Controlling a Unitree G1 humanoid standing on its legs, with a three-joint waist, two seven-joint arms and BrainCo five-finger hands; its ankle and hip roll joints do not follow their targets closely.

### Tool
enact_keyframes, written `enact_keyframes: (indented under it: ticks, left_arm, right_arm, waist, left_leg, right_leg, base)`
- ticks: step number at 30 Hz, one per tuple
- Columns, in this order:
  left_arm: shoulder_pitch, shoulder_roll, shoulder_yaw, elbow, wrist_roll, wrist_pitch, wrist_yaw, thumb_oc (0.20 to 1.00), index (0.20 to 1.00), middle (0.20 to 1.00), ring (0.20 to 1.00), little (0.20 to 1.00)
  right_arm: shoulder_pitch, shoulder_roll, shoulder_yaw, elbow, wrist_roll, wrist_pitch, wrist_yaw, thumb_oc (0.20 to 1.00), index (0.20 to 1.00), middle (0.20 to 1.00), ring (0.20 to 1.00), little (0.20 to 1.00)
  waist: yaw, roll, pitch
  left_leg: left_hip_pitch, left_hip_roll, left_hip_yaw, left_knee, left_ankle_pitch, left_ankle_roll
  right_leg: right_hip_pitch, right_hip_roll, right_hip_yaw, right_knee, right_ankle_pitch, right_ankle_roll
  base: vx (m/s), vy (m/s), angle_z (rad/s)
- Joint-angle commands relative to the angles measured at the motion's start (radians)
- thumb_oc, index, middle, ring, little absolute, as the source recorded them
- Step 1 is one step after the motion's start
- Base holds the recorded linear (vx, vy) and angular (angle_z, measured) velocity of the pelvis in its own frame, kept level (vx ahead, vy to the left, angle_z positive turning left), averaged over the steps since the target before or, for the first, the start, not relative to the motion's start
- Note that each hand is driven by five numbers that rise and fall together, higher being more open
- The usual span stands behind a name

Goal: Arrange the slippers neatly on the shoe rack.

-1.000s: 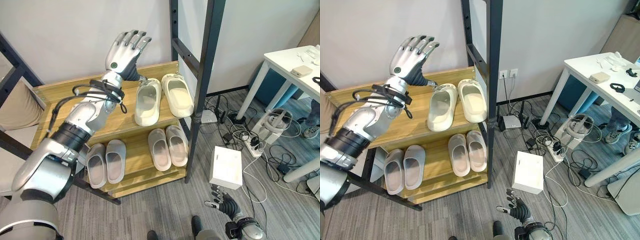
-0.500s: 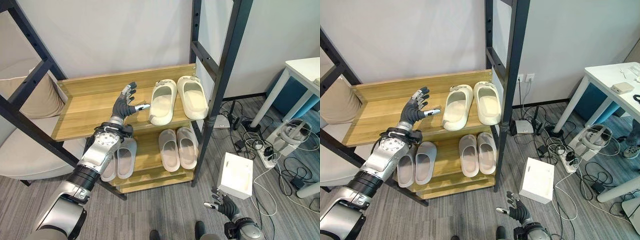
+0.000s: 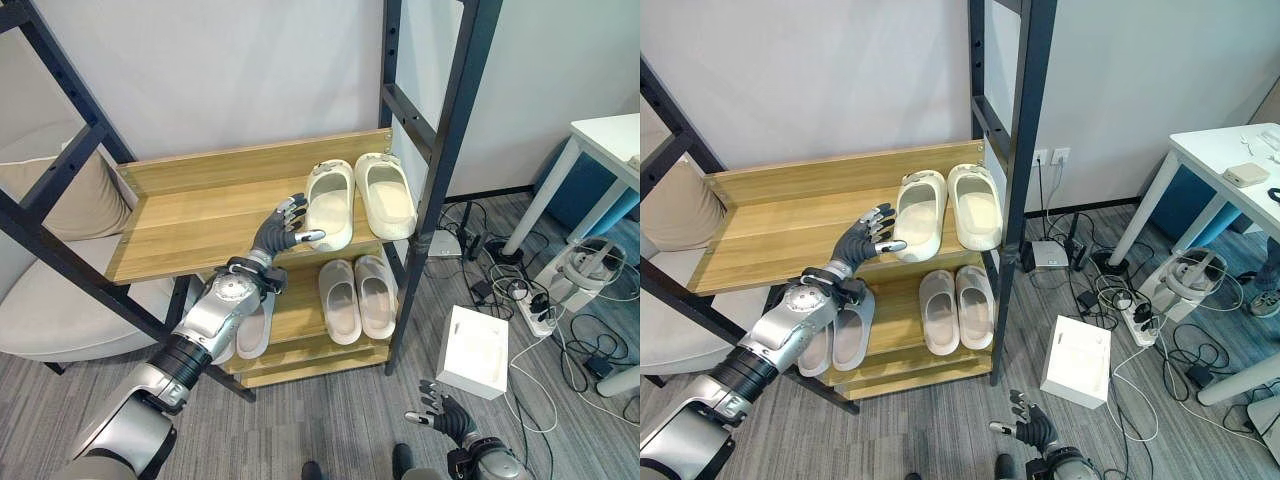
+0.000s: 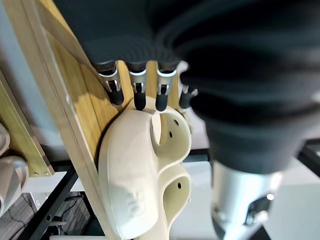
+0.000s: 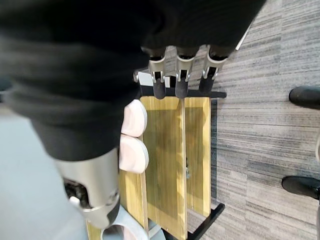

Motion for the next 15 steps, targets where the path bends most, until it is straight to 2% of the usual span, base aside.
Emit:
enact_keyframes:
  ticks: [1,5,8,12,15]
  left_arm:
    - [-0.125,-0.047,-0.015,0.026,-0.040,-0.021,-0.014,1.000,1.000,1.000,1.000,1.000]
    - [-0.170,-0.130,-0.008,0.056,-0.037,-0.031,0.014,1.000,1.000,1.000,1.000,1.000]
    - [-0.184,-0.158,0.001,0.073,-0.035,-0.036,0.023,1.000,1.000,1.000,1.000,1.000]
    - [-0.186,-0.156,0.020,0.101,-0.003,-0.040,0.031,1.000,1.000,1.000,1.000,1.000]
    - [-0.167,-0.116,0.069,0.139,0.056,-0.047,0.049,1.000,1.000,1.000,1.000,1.000]
  right_arm:
    - [-0.046,-0.004,0.008,-0.044,-0.005,-0.014,0.000,1.000,1.000,1.000,1.000,1.000]
    - [-0.057,0.004,0.011,-0.030,0.001,-0.018,-0.004,1.000,1.000,1.000,1.000,1.000]
    - [-0.064,0.008,0.013,-0.022,0.005,-0.021,-0.009,1.000,1.000,1.000,1.000,1.000]
    - [-0.067,0.011,0.012,-0.013,0.003,-0.024,-0.011,1.000,1.000,1.000,1.000,1.000]
    - [-0.069,0.016,0.012,-0.009,0.003,-0.032,-0.010,1.000,1.000,1.000,1.000,1.000]
  waist:
    - [-0.026,-0.009,0.028]
    - [-0.034,-0.010,0.026]
    - [-0.037,-0.011,0.026]
    - [-0.036,-0.010,0.026]
    - [-0.030,-0.011,0.024]
  left_leg:
    - [0.059,-0.033,-0.016,0.001,-0.192,0.039]
    - [0.059,-0.035,-0.017,0.001,-0.192,0.039]
    - [0.057,-0.035,-0.018,0.001,-0.191,0.038]
    - [0.057,-0.035,-0.017,0.001,-0.191,0.038]
    - [0.062,-0.032,-0.015,0.001,-0.191,0.036]
  right_leg:
    - [0.089,-0.019,-0.034,0.002,-0.172,0.064]
    - [0.089,-0.020,-0.036,0.002,-0.172,0.062]
    - [0.087,-0.020,-0.037,0.002,-0.172,0.062]
    - [0.087,-0.021,-0.036,0.002,-0.172,0.062]
    - [0.092,-0.020,-0.038,0.002,-0.175,0.058]
  base:
    - [0.00,0.000,0.00]
    - [0.00,0.000,0.00]
    - [0.00,-0.001,0.01]
    - [0.00,0.000,0.00]
    - [0.00,0.000,0.00]
